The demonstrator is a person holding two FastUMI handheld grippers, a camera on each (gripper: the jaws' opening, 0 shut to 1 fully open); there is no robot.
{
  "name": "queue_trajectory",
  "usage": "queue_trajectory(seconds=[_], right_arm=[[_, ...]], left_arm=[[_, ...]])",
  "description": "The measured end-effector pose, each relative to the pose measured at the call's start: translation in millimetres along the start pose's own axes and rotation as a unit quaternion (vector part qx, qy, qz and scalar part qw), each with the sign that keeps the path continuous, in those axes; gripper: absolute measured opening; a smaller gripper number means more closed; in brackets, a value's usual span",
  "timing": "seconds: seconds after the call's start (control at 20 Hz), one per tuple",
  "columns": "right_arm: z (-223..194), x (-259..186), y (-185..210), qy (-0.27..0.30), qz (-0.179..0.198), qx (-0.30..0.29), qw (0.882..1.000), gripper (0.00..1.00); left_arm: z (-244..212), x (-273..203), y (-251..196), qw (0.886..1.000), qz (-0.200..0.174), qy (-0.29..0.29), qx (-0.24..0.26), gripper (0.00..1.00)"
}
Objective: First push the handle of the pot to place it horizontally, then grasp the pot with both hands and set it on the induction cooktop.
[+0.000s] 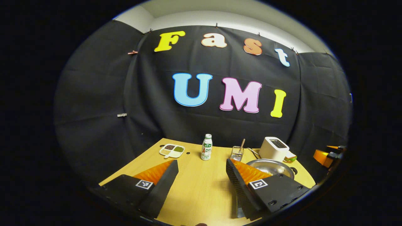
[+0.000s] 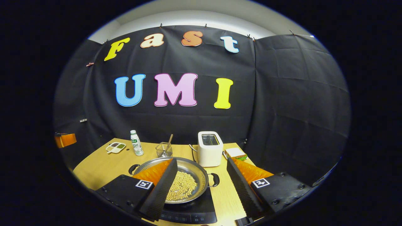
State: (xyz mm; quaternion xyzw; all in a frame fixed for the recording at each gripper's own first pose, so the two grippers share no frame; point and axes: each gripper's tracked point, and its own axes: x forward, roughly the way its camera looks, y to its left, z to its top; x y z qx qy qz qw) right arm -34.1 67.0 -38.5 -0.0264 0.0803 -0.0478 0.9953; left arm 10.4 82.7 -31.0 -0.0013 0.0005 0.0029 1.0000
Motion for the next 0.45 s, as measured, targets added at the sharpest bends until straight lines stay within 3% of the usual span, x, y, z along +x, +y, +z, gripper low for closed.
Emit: queue_trajectory(seconds=[0.15, 0.35, 0.45], right_arm=[[-5.3, -29.6, 5.9, -0.015, 0.008, -0.009, 1.0, 0.98], [-14.6, -56.8, 14.4, -0.018, 0.012, 0.02, 1.0, 0.95], [-13.8, -64.3, 25.9, -0.021, 0.024, 0.039, 0.999, 0.98]], left_arm=[[-9.2, -25.7, 3.7, 1.0, 0.011, -0.024, 0.008, 0.95], [-23.6, -49.2, -7.7, 0.999, -0.013, -0.024, 0.021, 0.95], [-23.2, -51.2, -10.9, 0.999, -0.019, -0.029, 0.036, 0.95]])
